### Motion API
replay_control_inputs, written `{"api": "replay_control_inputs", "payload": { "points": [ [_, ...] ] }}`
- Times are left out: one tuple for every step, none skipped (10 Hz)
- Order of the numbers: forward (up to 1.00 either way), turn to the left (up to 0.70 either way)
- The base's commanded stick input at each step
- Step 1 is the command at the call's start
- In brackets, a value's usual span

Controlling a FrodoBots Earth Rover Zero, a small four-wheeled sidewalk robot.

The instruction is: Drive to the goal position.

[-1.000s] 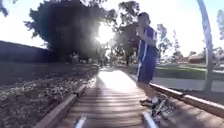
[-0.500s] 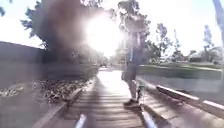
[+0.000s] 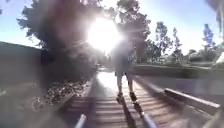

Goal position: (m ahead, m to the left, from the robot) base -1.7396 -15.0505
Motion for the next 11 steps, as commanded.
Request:
{"api": "replay_control_inputs", "payload": {
  "points": [
    [0.93,0.00],
    [0.93,0.00],
    [0.93,0.00],
    [0.93,0.00],
    [0.93,0.00],
    [0.93,0.00],
    [0.93,0.00],
    [0.93,0.00],
    [0.93,0.00],
    [0.93,0.00],
    [0.93,0.00]
  ]
}}
